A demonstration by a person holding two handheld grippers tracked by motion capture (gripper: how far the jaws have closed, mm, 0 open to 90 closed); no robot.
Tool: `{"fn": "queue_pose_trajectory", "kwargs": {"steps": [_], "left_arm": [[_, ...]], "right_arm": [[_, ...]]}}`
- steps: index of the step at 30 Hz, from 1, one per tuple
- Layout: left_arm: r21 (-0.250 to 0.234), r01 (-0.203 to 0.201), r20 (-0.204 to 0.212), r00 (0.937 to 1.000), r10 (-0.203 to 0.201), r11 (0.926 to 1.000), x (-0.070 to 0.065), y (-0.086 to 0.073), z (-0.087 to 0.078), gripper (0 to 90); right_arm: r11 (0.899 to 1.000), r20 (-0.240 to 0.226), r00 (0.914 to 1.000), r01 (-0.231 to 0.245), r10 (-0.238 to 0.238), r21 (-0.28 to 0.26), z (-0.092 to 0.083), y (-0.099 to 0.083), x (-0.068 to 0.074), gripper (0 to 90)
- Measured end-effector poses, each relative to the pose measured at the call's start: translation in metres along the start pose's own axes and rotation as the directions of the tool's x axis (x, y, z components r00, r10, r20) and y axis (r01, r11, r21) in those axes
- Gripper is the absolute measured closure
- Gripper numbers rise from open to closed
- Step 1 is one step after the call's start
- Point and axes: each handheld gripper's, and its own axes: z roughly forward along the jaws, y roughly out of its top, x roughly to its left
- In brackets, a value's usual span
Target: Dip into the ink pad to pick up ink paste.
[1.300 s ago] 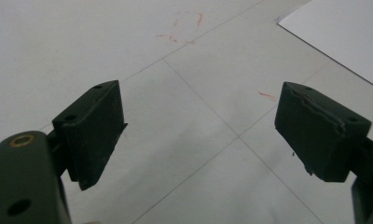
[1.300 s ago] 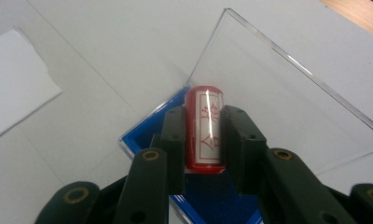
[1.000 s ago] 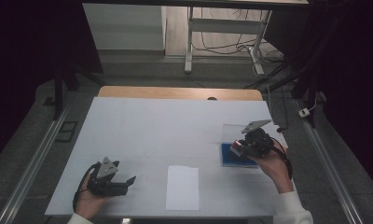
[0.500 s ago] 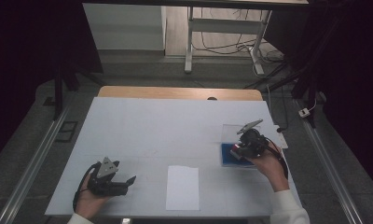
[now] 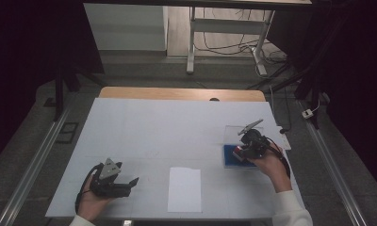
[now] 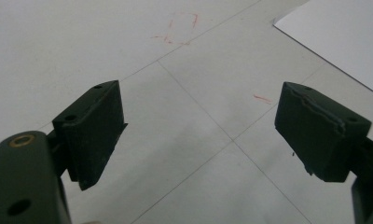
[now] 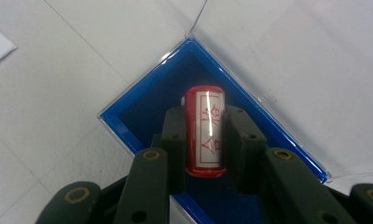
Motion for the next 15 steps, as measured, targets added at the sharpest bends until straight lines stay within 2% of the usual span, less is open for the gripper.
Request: {"fn": "queue_pose_trajectory", "kwargs": {"steps": [10, 15], "left_arm": [[-0.005, 0.008, -0.001, 1.0, -0.008, 1.0, 0.0033, 0.0001, -0.0012, 15.8], [0.001, 0.008, -0.005, 1.0, -0.008, 1.0, 0.0024, 0.0002, 0.0005, 15.8]], "right_arm": [[1.0, 0.017, 0.9998, 0.013, -0.013, -0.002, 0.0005, -0.0004, 0.0026, 70.6], [1.0, 0.005, 1.0, 0.006, -0.006, -0.018, 0.0005, -0.0025, 0.0009, 70.5]]}}
